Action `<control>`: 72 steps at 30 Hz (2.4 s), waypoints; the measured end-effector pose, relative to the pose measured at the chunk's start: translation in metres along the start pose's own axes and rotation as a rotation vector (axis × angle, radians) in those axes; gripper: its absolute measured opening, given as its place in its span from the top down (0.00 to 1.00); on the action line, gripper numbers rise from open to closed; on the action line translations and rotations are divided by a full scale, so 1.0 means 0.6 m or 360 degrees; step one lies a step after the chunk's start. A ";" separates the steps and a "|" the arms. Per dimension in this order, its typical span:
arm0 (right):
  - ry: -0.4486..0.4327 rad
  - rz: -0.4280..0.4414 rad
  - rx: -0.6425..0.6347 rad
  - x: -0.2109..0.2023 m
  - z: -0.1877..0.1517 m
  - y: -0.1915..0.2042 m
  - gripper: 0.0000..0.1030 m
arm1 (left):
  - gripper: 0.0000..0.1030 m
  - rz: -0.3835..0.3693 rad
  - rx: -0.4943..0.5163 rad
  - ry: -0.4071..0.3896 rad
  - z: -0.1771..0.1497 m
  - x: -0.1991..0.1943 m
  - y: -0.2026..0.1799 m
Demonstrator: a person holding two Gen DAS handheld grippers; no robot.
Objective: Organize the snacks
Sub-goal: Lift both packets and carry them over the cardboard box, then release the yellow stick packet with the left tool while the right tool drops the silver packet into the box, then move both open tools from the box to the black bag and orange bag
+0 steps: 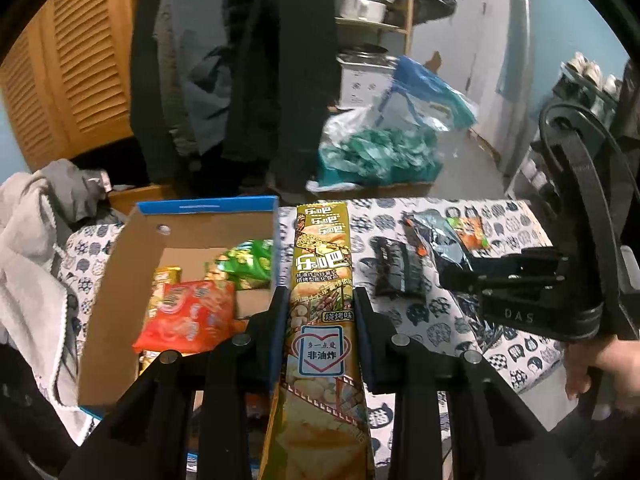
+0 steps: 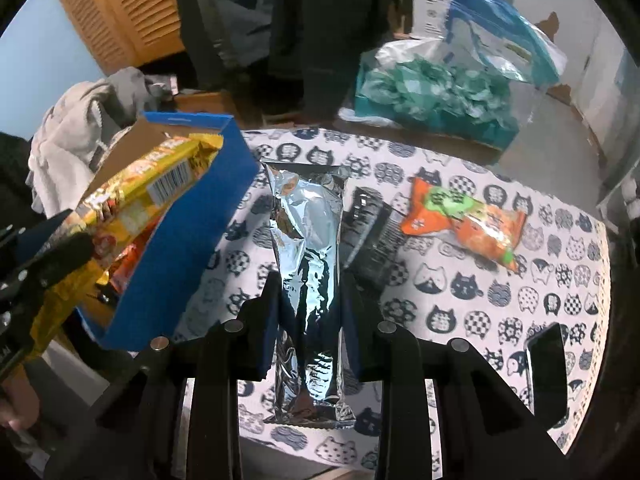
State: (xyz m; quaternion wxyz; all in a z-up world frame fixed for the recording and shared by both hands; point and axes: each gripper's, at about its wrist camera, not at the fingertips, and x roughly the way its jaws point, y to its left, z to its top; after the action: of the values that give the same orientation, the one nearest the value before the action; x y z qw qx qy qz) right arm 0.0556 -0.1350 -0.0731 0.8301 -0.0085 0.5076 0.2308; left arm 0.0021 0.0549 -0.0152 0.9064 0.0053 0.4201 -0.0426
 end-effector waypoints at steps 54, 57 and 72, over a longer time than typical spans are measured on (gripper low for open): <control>0.0068 0.0286 -0.0134 0.110 0.125 0.253 0.43 | 0.47 0.0140 -0.0517 0.0084 -0.045 0.044 0.248; 0.0042 0.0251 -0.0137 0.094 0.121 0.237 0.36 | 0.47 0.0120 -0.0468 0.0084 -0.039 0.043 0.228; -0.0019 0.0081 -0.0164 0.034 0.080 0.139 0.31 | 0.36 0.0079 -0.0180 0.0093 -0.016 0.040 0.111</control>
State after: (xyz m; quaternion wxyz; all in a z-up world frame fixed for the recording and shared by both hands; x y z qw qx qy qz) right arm 0.0711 -0.0409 -0.0485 0.8255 -0.0367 0.4901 0.2776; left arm 0.0156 0.1198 -0.0414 0.8934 -0.0343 0.4480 0.0040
